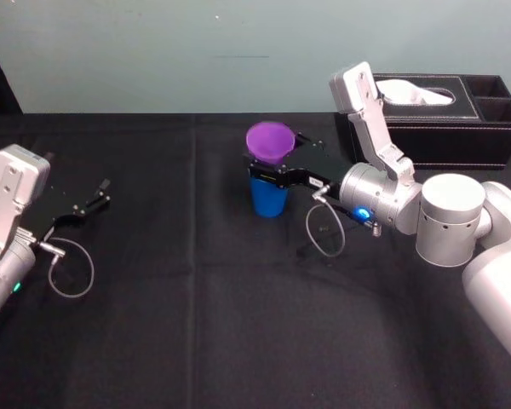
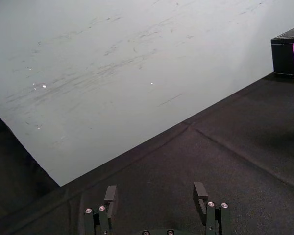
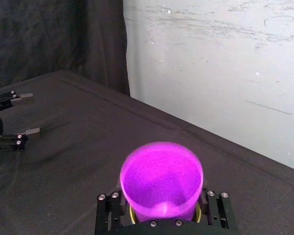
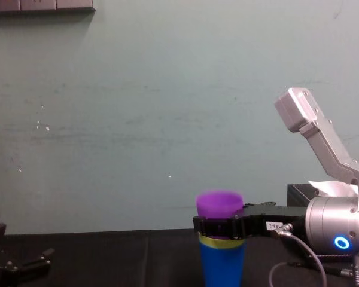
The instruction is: Stack the three plastic cups sequentially using one hand.
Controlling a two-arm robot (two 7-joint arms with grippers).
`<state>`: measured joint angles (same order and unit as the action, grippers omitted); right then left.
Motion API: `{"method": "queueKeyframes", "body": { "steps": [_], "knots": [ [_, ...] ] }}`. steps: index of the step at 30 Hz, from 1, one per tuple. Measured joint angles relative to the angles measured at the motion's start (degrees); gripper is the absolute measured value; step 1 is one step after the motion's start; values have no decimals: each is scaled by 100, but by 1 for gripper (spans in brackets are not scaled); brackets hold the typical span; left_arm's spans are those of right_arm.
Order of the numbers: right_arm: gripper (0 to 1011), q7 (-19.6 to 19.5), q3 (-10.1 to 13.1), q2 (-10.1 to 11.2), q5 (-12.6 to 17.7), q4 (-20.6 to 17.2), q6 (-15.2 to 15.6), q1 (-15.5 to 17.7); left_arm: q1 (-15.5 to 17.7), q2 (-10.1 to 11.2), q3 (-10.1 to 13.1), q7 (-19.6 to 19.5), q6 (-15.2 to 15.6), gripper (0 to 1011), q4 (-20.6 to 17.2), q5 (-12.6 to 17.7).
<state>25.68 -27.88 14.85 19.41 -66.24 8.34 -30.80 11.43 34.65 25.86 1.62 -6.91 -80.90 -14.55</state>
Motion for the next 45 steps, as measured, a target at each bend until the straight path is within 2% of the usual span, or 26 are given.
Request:
{"method": "queueKeyframes", "body": {
  "steps": [8, 19, 25, 29, 35, 38, 44, 45],
  "knots": [
    [1003, -3, 0, 3, 4, -4, 5, 0, 0, 0, 0, 0, 0, 1011, 0, 0],
    [1000, -4, 0, 7, 10, -9, 10, 0, 0, 0, 0, 0, 0, 1011, 0, 0],
    [1000, -114, 183, 62, 105, -330, -38, 212, 0, 0, 0, 0, 0, 1011, 0, 0],
    [1000, -357, 382, 103, 142, -662, -154, 446, 0, 0, 0, 0, 0, 1012, 0, 0],
    [1000, -952, 732, 84, 117, -1149, -186, 840, 0, 0, 0, 0, 0, 1012, 0, 0],
    [1000, -1474, 951, -9, 24, -1388, -48, 1103, 0, 0, 0, 0, 0, 1011, 0, 0],
    [1000, -2130, 1150, -131, -226, -1502, 109, 1465, 0, 0, 0, 0, 0, 1011, 0, 0],
    [1000, -2130, 1150, -131, -226, -1502, 109, 1465, 0, 0, 0, 0, 0, 1011, 0, 0]
  ]
}}
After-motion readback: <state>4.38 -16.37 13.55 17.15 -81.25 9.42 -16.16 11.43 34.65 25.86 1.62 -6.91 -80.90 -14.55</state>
